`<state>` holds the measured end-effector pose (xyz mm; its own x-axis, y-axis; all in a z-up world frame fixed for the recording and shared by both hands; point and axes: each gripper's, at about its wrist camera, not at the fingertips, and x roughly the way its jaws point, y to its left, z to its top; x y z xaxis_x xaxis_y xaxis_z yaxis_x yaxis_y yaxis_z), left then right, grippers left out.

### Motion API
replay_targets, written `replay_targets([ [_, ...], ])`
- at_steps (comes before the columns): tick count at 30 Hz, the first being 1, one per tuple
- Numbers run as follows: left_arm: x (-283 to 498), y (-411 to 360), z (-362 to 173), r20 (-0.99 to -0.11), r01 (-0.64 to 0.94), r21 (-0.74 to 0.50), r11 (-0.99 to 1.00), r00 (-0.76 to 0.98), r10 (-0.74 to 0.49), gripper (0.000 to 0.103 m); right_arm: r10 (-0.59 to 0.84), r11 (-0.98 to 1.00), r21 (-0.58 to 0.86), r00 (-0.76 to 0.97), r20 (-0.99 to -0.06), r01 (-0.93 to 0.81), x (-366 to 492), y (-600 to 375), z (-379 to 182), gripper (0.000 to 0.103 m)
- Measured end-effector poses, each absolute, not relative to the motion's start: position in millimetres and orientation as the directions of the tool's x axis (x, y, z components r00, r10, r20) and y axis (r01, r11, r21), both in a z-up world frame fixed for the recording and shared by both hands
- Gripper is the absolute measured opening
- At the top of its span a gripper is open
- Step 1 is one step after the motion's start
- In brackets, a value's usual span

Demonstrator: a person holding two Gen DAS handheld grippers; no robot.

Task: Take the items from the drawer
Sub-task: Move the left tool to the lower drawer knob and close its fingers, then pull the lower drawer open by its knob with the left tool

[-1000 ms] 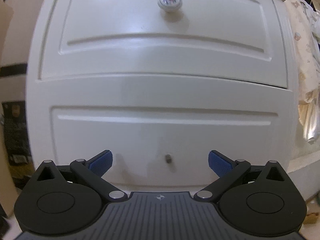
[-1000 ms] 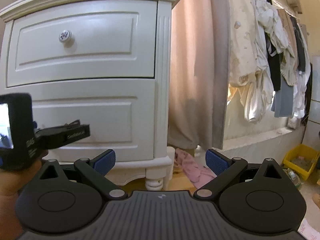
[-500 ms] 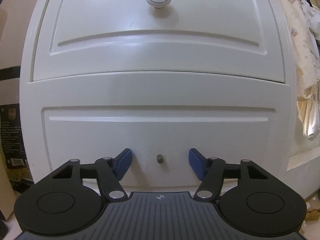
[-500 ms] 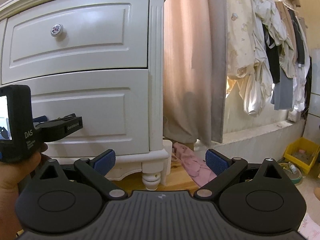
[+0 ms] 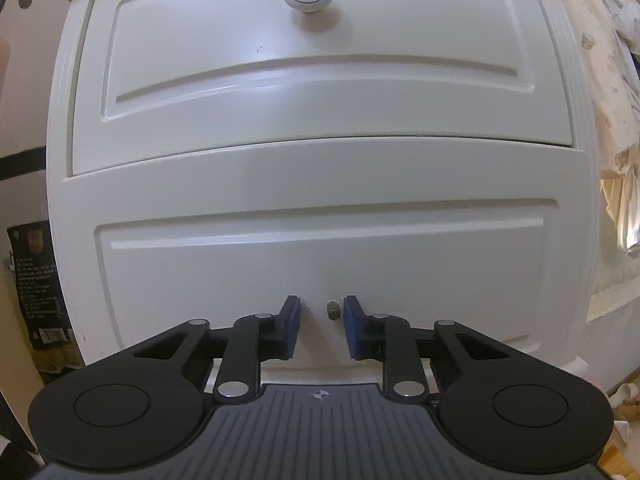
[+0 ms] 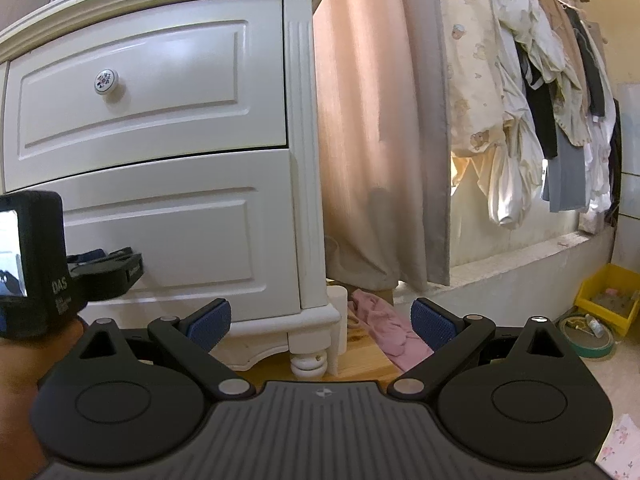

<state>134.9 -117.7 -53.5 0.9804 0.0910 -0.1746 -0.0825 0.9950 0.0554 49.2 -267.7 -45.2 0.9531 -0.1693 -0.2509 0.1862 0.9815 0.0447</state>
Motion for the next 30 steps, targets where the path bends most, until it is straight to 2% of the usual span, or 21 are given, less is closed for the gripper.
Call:
replay_targets([
  [2, 133, -119, -53, -0.177, -0.077, 0.040, 0.996, 0.981, 0.083, 0.018, -0.169, 0.981, 0.047, 0.953, -0.251, 0.187, 49, -268, -45, 0.103],
  [5, 131, -122, -53, -0.181, -0.069, 0.019, 0.997, 0.981, 0.071, 0.006, -0.165, 0.982, 0.051, 0.954, -0.251, 0.184, 49, -268, -44, 0.103],
  [16, 122, -129, -51, -0.194, -0.041, -0.052, 0.998, 0.981, 0.030, 0.004, -0.165, 0.982, 0.054, 0.955, -0.245, 0.183, 45, -273, -43, 0.103],
  [30, 114, -111, -42, -0.190, -0.050, -0.010, 0.999, 0.981, 0.047, 0.003, -0.154, 0.984, 0.058, 0.961, -0.228, 0.171, 31, -279, -41, 0.103],
])
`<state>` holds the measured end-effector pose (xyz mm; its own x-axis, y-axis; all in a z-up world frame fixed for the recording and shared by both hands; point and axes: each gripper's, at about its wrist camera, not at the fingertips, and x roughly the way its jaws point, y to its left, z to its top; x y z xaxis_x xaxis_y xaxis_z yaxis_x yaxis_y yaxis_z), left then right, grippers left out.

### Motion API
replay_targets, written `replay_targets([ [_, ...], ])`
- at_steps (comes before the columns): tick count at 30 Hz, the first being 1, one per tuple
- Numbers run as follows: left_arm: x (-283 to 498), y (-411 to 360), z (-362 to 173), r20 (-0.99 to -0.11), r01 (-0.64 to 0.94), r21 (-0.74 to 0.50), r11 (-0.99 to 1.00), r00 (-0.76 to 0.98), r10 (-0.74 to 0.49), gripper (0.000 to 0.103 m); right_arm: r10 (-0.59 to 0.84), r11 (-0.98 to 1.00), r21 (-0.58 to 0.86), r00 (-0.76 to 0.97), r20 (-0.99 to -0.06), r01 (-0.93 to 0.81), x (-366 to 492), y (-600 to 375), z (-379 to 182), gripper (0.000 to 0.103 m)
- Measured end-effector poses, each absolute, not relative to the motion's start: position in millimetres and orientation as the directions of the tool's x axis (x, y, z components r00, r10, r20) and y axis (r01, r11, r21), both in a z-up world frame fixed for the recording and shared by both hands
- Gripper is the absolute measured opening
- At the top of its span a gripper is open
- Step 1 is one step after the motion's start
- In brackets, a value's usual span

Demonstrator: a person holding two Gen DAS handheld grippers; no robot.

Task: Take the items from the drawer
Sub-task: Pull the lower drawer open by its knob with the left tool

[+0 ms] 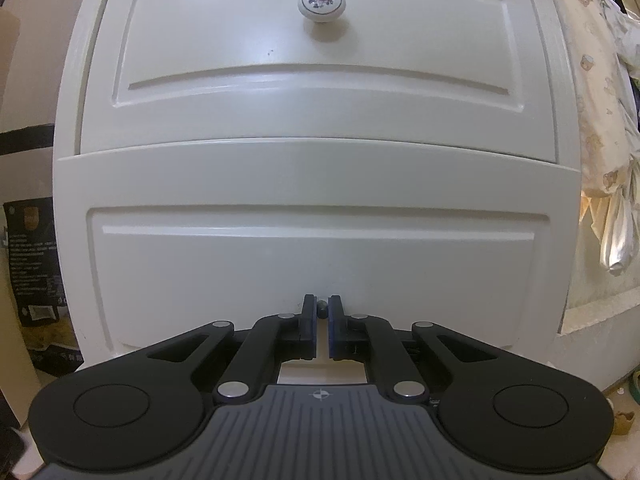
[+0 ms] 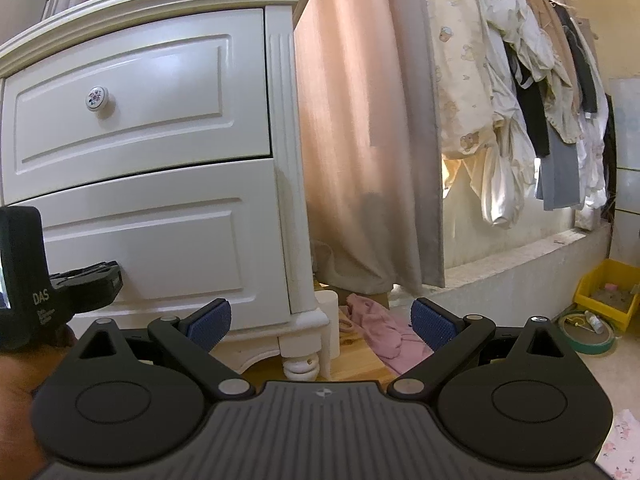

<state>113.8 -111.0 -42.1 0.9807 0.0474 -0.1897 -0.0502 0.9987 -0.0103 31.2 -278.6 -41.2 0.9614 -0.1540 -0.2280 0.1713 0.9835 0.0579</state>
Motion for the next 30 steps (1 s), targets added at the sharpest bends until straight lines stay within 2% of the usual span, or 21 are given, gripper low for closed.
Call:
replay_targets([
  [6, 110, -104, -32, -0.193, -0.049, -0.009, 0.999, 0.980, 0.046, 0.003, -0.142, 0.986, 0.053, 0.965, -0.222, 0.157, 22, -281, -40, 0.103],
  [13, 129, -103, -60, -0.193, -0.067, -0.010, 0.998, 0.979, 0.063, 0.003, -0.117, 0.991, 0.039, 0.970, -0.213, 0.128, 7, -281, -37, 0.103],
  [18, 104, -115, -60, -0.193, -0.075, -0.016, 0.997, 0.979, 0.071, 0.003, -0.101, 0.994, 0.022, 0.974, -0.201, 0.107, -8, -282, -34, 0.103],
  [28, 104, -113, -49, -0.189, -0.075, -0.008, 0.997, 0.979, 0.073, 0.003, -0.082, 0.996, 0.026, 0.983, -0.166, 0.088, -36, -288, -28, 0.103],
  [30, 72, -109, -59, -0.191, -0.067, -0.010, 0.998, 0.979, 0.064, 0.003, -0.083, 0.996, 0.027, 0.984, -0.158, 0.088, -39, -290, -27, 0.103],
])
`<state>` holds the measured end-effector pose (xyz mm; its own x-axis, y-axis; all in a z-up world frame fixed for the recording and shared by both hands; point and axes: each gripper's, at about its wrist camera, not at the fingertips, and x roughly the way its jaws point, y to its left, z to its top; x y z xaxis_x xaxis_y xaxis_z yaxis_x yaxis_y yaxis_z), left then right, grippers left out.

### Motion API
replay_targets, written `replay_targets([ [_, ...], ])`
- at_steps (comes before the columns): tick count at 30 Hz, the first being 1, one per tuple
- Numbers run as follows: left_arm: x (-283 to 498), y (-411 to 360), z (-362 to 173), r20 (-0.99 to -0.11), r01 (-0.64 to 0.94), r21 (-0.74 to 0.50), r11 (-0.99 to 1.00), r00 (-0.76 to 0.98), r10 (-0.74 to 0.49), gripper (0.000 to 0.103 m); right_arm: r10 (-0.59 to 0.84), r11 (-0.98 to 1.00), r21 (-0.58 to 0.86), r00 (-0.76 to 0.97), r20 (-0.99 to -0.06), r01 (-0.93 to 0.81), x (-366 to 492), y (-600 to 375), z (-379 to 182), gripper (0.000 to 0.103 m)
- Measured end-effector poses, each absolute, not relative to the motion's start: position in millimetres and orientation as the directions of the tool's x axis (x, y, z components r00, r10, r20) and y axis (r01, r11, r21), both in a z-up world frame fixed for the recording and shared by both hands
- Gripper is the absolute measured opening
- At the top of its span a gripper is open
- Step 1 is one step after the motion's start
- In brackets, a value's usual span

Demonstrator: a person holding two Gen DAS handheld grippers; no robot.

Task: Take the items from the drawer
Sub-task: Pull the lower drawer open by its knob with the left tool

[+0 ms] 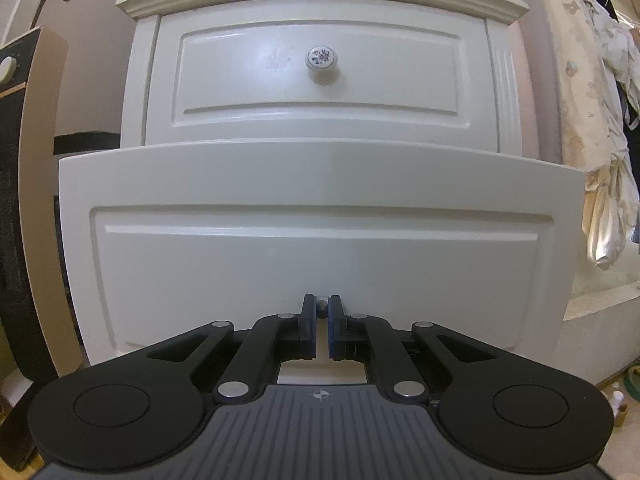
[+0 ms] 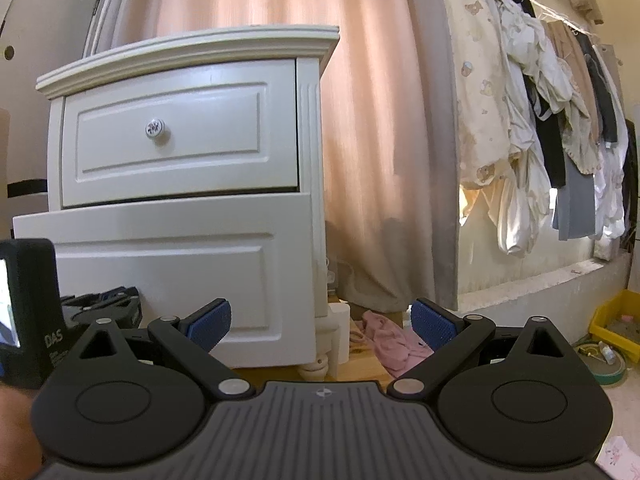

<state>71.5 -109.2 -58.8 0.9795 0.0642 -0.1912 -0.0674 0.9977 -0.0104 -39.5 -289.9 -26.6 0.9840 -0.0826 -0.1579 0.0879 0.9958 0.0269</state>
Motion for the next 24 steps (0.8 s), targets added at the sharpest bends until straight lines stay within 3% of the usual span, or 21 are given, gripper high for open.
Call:
replay_targets([
  [24, 42, -107, -51, -0.215, -0.035, 0.007, 0.999, 0.976, 0.036, 0.003, -0.100, 0.994, 0.038, 0.985, -0.142, 0.107, -47, -303, -28, 0.103],
])
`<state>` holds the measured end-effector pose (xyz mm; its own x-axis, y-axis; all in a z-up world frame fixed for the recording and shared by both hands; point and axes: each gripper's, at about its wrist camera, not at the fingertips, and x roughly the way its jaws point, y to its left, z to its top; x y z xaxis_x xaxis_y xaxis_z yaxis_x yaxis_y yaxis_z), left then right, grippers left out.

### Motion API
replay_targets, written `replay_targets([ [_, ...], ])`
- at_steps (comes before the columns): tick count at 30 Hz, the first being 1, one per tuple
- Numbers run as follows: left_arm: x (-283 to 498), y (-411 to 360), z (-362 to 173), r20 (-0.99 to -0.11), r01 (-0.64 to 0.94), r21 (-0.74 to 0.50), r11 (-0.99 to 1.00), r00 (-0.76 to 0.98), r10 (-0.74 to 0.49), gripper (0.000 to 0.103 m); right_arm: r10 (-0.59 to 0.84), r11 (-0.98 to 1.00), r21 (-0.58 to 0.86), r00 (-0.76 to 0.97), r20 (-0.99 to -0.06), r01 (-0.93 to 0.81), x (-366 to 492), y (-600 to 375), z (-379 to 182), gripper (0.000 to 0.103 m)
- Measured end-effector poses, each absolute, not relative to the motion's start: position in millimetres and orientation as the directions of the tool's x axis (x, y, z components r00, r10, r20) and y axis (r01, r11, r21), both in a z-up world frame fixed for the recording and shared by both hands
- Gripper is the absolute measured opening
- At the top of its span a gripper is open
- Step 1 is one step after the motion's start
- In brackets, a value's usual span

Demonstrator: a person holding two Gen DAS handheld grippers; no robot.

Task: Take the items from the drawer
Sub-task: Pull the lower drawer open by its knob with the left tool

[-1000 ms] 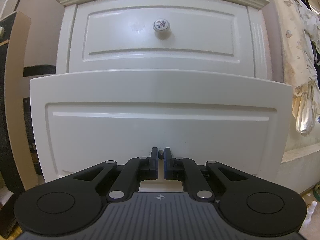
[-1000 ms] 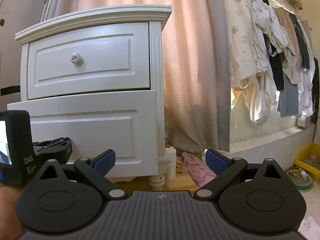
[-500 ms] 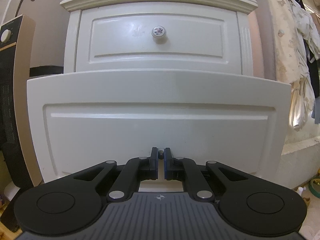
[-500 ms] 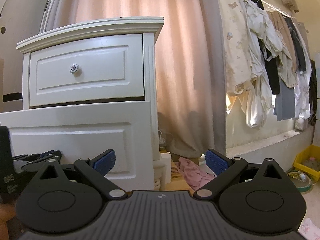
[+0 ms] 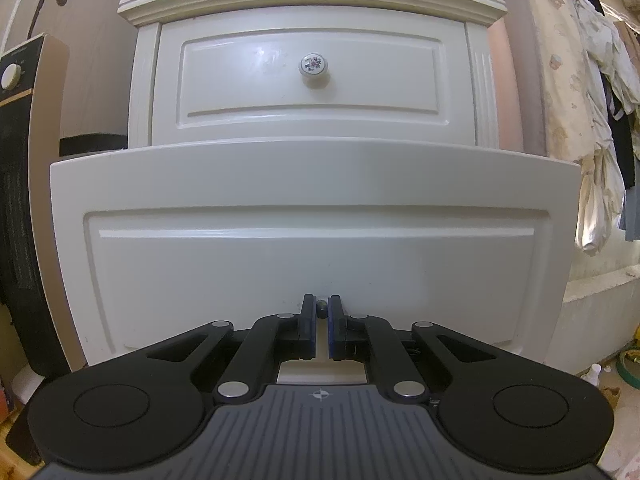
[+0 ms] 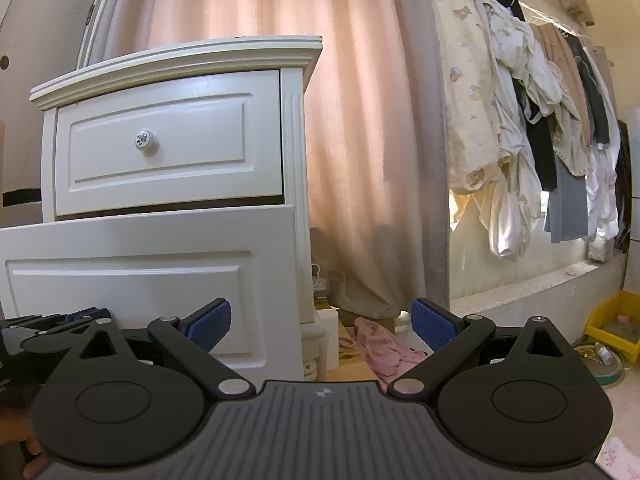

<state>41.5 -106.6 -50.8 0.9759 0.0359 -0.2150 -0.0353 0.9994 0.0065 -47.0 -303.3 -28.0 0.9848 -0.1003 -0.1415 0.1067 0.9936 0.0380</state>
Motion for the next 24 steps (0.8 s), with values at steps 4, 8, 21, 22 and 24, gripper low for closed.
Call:
replay_targets([
  [4, 39, -106, -49, -0.225, -0.027, 0.005, 1.000, 0.974, 0.028, 0.003, -0.110, 0.992, 0.037, 0.980, -0.163, 0.118, -39, -307, -32, 0.103],
  [8, 37, -104, -48, -0.233, -0.019, 0.006, 1.000, 0.972, 0.020, 0.003, -0.107, 0.992, 0.047, 0.978, -0.177, 0.117, -32, -310, -33, 0.103],
  [21, 37, -107, -46, -0.241, -0.021, 0.032, 0.999, 0.970, 0.028, 0.005, -0.107, 0.992, 0.049, 0.980, -0.169, 0.117, -27, -312, -32, 0.103],
  [22, 37, -107, -46, -0.242, -0.021, 0.034, 0.999, 0.970, 0.029, 0.006, -0.107, 0.992, 0.048, 0.980, -0.169, 0.117, -27, -311, -32, 0.103],
  [24, 37, -107, -46, -0.244, -0.021, 0.036, 0.999, 0.969, 0.030, 0.008, -0.108, 0.992, 0.047, 0.980, -0.170, 0.118, -27, -311, -32, 0.103],
])
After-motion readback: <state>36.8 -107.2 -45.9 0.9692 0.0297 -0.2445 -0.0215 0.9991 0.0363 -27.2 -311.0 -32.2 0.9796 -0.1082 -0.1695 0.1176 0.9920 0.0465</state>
